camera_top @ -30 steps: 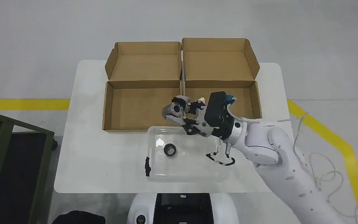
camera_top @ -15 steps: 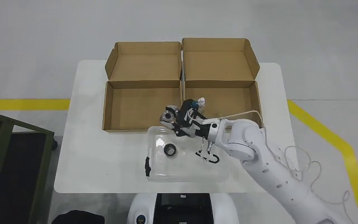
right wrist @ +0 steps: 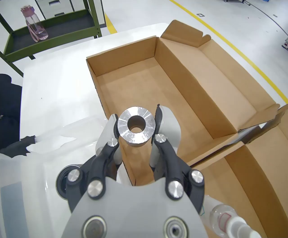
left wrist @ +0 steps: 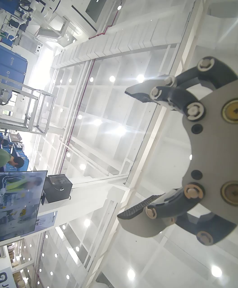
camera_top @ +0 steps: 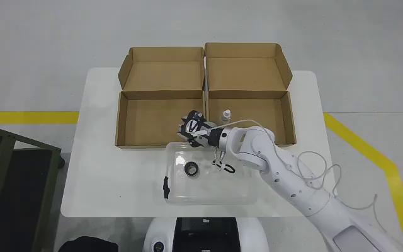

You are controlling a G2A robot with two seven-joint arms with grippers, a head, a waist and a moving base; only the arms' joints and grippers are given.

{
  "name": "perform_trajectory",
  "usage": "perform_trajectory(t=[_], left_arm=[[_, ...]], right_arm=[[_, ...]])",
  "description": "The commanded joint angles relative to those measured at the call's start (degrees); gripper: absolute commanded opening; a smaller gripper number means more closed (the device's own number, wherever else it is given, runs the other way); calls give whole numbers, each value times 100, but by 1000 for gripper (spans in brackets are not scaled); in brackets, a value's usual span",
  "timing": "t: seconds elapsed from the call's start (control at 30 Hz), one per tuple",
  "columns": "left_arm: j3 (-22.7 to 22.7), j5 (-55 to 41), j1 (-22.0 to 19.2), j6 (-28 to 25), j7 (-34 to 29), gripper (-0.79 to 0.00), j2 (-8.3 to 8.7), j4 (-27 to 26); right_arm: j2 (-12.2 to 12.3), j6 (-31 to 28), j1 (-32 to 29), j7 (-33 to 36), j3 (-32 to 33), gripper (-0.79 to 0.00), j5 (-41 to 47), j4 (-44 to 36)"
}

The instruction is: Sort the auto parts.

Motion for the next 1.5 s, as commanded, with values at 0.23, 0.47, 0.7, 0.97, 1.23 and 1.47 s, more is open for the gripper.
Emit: perform_trajectory(t=[0.23, 0.47, 0.7, 0.97, 1.23, 1.47], left_arm=[[0, 0, 0, 0, 0, 0, 0, 0], [0, 0, 0, 0, 0, 0, 0, 0], [0, 0, 0, 0, 0, 0, 0, 0], [0, 0, 0, 0, 0, 0, 0, 0], [0, 0, 0, 0, 0, 0, 0, 0], [0, 0, 0, 0, 0, 0, 0, 0]], right_arm=[[-283, 112, 466, 258, -365, -785, -84, 660], [-491, 32, 771, 325, -535, -785, -1, 1232], [-688, -125, 1015, 480, -726, -677, -5, 1678], [-834, -244, 1148, 520, -779, -496, -54, 2059], [-922, -332, 1206, 518, -731, -280, -113, 2258], [-873, -258, 1207, 332, -341, -108, -155, 1770]])
